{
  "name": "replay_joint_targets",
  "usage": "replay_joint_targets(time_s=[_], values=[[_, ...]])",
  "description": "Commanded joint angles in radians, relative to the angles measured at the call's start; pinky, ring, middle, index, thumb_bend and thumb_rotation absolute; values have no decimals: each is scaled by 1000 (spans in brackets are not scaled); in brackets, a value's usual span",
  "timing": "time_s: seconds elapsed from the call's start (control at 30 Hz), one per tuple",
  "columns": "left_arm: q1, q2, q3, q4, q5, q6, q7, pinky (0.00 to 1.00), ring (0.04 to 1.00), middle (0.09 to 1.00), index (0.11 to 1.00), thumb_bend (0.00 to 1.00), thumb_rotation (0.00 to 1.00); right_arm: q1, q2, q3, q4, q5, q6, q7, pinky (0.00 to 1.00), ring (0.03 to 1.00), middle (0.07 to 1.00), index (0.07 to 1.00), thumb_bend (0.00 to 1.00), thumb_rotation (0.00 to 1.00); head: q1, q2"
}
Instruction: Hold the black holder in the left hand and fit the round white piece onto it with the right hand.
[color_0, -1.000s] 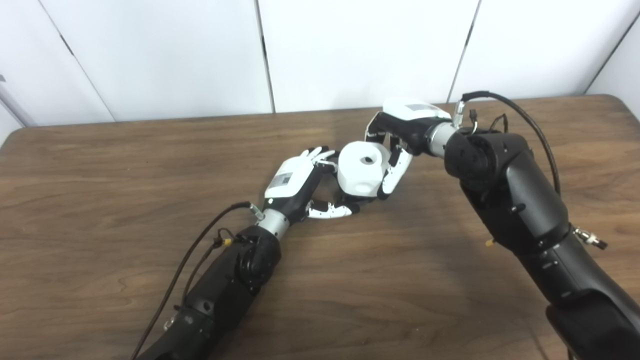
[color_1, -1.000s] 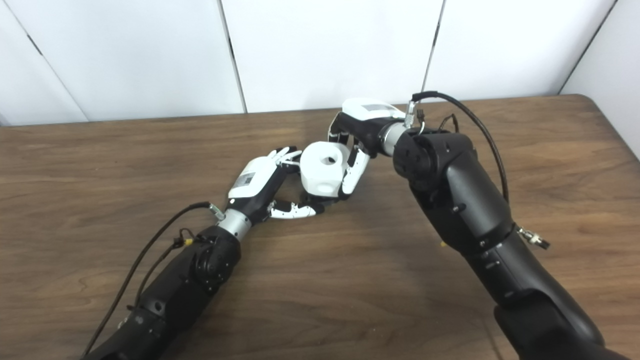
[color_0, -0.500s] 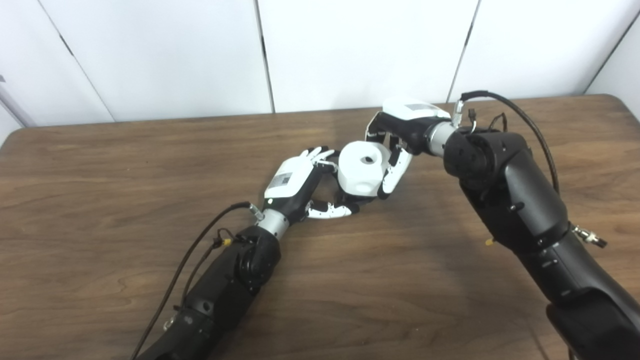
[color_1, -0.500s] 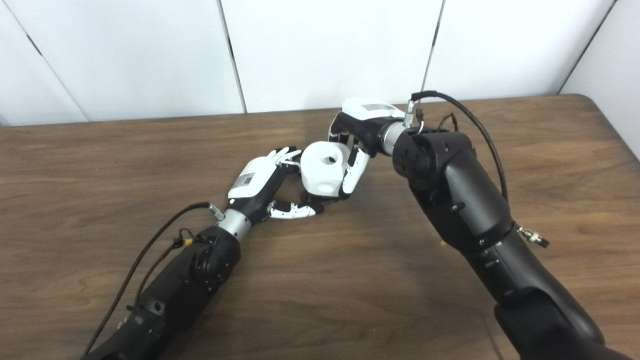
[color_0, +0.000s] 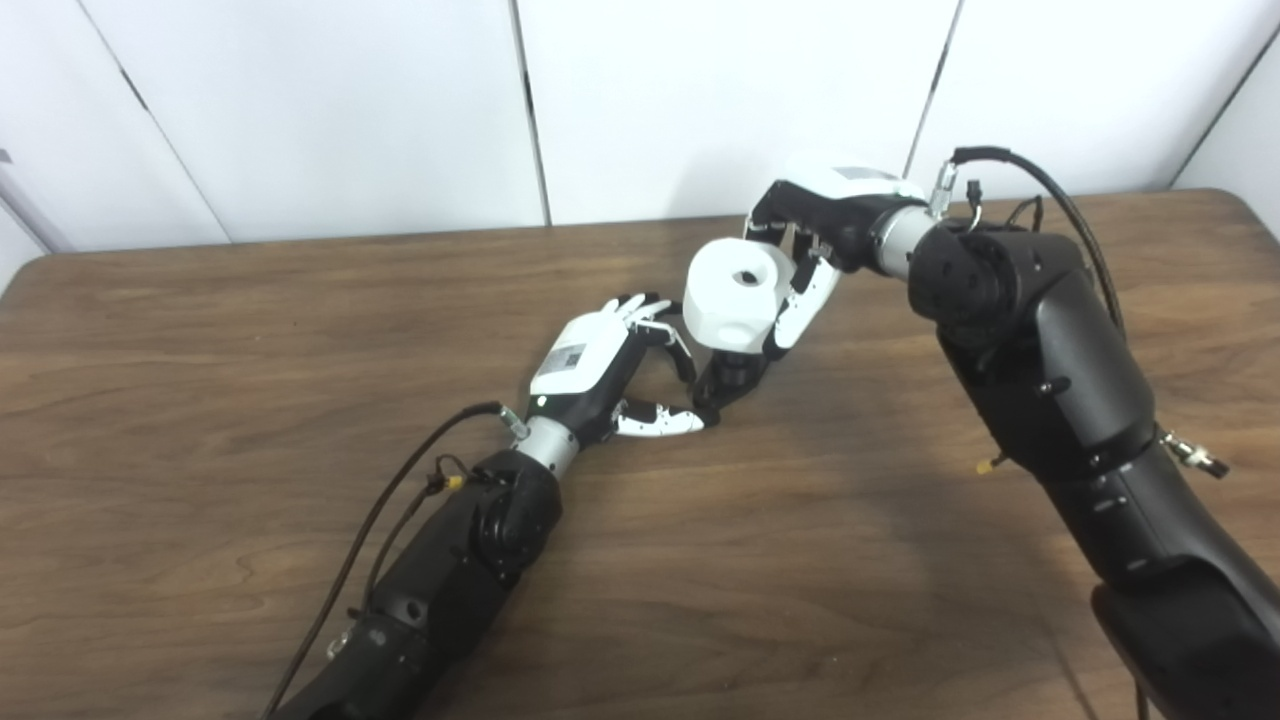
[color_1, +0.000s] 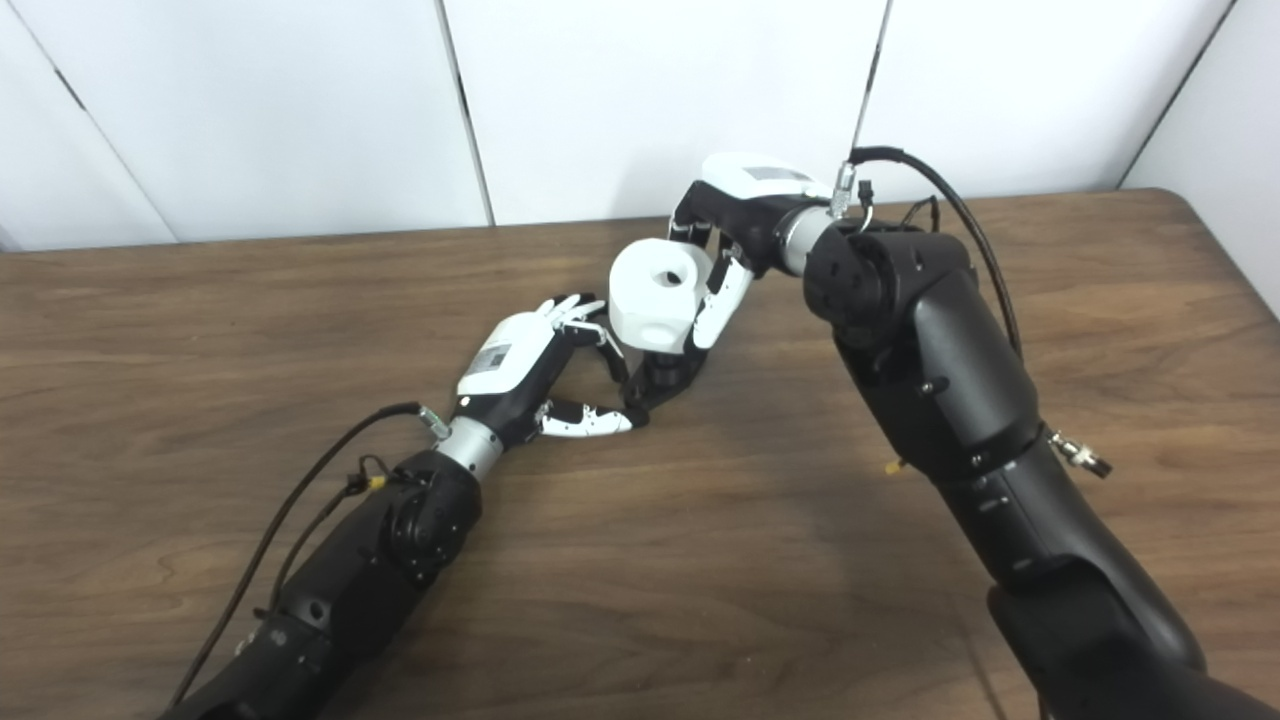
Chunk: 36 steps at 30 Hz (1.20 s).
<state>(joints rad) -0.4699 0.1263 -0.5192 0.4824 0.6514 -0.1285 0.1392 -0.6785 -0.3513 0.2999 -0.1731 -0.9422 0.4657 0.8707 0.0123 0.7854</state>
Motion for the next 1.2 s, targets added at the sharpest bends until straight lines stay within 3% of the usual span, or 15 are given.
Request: replay_joint_targets(time_s=[0.0, 0.3, 0.67, 1.17], values=[[31, -1, -37, 47, 28, 7, -58, 1000, 953, 887, 476, 523, 74, -44, -2, -15, -34, -13, 3, -10, 324, 435, 513, 489, 511, 150, 0, 0], [35, 2, -38, 20, 26, 31, -82, 1000, 961, 893, 477, 523, 75, -34, -5, -7, -33, -10, 3, -13, 313, 419, 500, 488, 512, 148, 1, 7], [27, -3, -38, 43, 31, 23, -61, 1000, 958, 894, 476, 523, 76, -30, -13, 8, -22, -13, 0, -17, 336, 454, 525, 489, 512, 150, 4, 4], [31, -26, -31, 25, 42, 51, -33, 1000, 959, 888, 477, 523, 77, -7, -16, 20, -25, 0, -6, -28, 282, 392, 483, 489, 512, 148, 8, 0]])
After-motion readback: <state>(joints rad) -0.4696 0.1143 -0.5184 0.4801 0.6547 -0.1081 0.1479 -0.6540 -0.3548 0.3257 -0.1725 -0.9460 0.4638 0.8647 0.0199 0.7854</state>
